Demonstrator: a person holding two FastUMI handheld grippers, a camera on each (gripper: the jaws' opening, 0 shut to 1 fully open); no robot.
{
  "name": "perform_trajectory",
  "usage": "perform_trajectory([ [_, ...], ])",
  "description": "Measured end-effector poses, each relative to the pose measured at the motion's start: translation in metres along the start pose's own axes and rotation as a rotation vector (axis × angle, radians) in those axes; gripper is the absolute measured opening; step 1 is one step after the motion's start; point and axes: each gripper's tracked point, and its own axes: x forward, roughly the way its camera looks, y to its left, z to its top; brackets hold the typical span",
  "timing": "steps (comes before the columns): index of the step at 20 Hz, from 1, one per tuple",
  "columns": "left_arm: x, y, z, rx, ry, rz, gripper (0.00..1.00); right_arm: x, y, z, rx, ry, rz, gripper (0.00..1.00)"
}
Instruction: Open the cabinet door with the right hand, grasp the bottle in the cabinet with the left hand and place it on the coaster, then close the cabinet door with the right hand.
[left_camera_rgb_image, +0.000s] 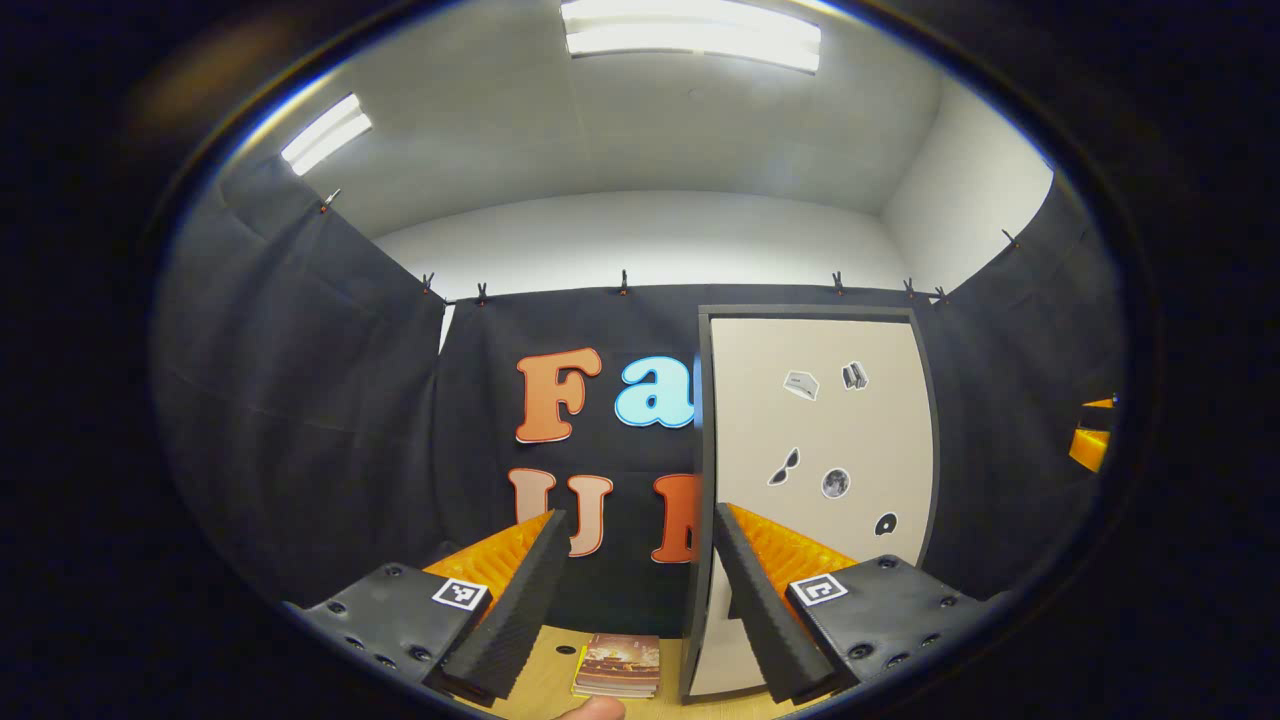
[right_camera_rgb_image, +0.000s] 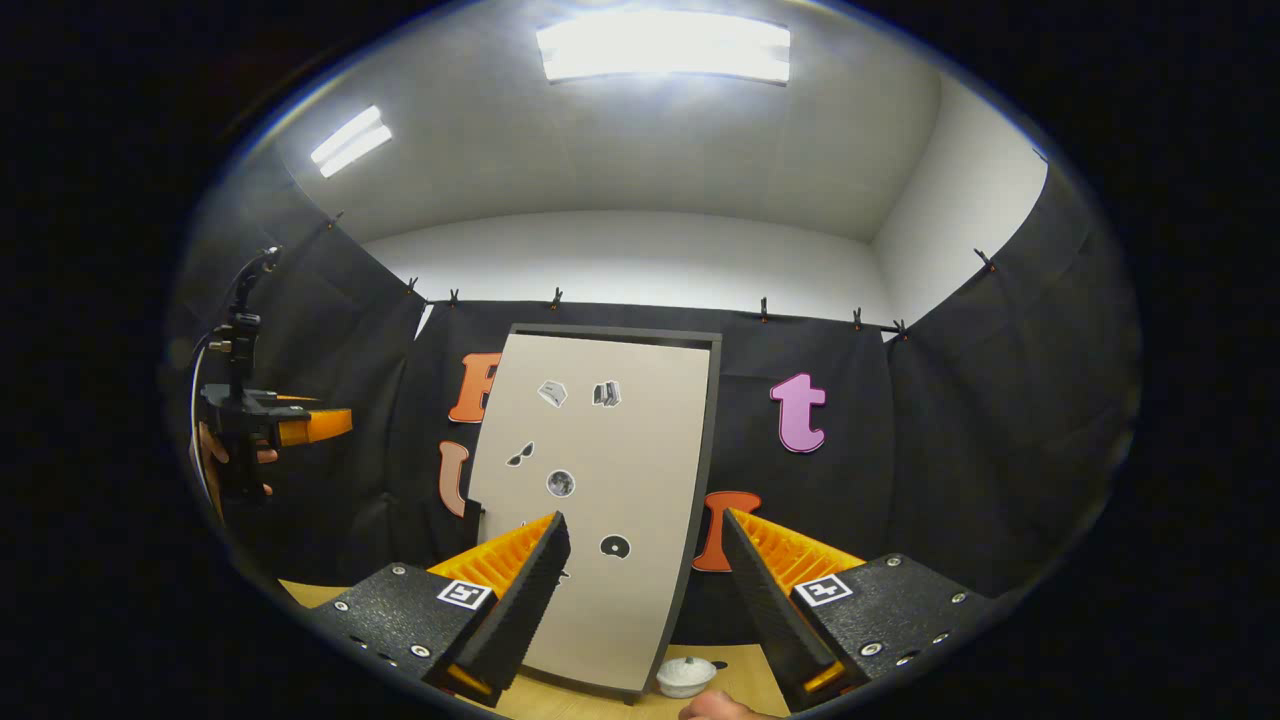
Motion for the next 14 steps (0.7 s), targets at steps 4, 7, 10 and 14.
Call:
perform_trajectory([
  [4,-0.004,-0.004,-0.008,-0.019,0.015,-0.02,0.94,-0.001,0.004,-0.011,0.007,0.002,0.005,0.94],
  [7,-0.008,0.005,-0.005,-0.014,-0.002,-0.005,0.94,0.004,0.007,-0.019,-0.003,0.01,0.005,0.94],
  [10,-0.011,0.013,-0.008,-0.021,-0.003,0.006,0.94,0.007,0.013,-0.021,-0.006,0.003,0.0,0.94],
  [14,-0.01,0.023,-0.012,-0.022,-0.003,-0.001,0.94,0.011,0.026,-0.021,0.017,-0.002,0.023,0.94],
])
